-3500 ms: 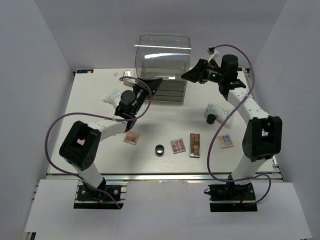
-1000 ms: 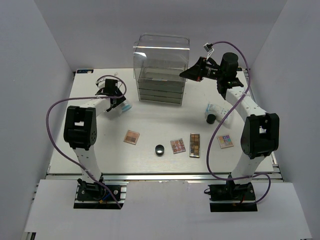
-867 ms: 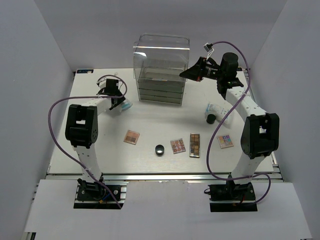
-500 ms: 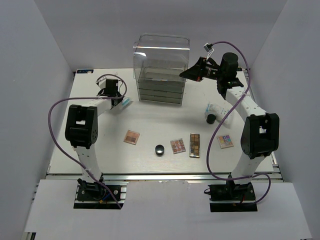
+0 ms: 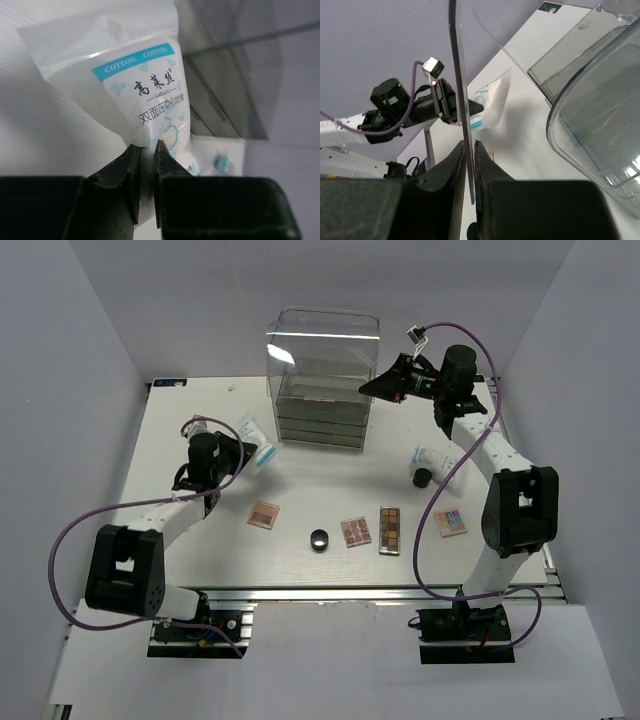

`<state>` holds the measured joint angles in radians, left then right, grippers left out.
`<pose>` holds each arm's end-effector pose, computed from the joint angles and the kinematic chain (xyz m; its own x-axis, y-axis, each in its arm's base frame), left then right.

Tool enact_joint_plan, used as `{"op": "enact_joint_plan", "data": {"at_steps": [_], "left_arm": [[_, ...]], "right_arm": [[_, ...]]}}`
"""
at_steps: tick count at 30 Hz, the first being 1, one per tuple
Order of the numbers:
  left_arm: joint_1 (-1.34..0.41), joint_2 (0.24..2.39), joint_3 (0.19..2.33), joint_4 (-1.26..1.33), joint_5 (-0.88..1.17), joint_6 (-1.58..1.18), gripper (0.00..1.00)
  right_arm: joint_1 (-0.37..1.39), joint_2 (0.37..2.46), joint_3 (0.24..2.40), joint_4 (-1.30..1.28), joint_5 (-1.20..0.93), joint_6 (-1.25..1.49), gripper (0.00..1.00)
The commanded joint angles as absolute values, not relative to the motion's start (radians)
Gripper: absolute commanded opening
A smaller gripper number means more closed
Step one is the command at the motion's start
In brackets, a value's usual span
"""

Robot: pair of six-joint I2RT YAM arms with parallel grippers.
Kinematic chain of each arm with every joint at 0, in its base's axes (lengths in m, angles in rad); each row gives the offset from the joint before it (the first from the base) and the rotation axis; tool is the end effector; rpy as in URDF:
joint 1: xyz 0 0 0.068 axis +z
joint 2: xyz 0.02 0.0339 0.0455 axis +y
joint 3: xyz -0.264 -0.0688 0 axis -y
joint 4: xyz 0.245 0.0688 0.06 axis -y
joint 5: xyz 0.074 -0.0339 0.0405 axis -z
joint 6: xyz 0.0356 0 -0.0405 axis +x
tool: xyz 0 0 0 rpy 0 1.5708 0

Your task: Organize the makeup

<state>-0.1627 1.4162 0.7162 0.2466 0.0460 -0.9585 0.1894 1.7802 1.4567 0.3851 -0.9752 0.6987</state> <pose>0.2996 -0.0508 0.2144 -0.4142 -0.7604 -0.5002 -0.2373 0.6208 -0.7472 0.4070 0.1080 0.3565 -0.5436 0.2632 -0.7970 -0.7411 0.2953 0.6030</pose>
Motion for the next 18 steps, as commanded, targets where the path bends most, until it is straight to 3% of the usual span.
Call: {"op": "enact_joint_plan", "data": {"at_steps": [1, 9, 18], "left_arm": [[-0.215, 1.355, 0.66, 0.466, 0.196, -1.042, 0.07], [-0.376, 1.423, 0.756, 0.584, 0.178, -1.048, 0.07], [-0.434, 1.633, 0.909, 0.739, 0.103, -1.167, 0.07]], "right_arm": [[0.172, 1.732, 1.447, 0.41, -0.971, 0.724, 0.14], [0.172, 1.726, 1.451, 0.428, -0.973, 0.765, 0.14], [0.172, 1.697, 1.456, 0.457, -0.974, 0.811, 0.14]]}}
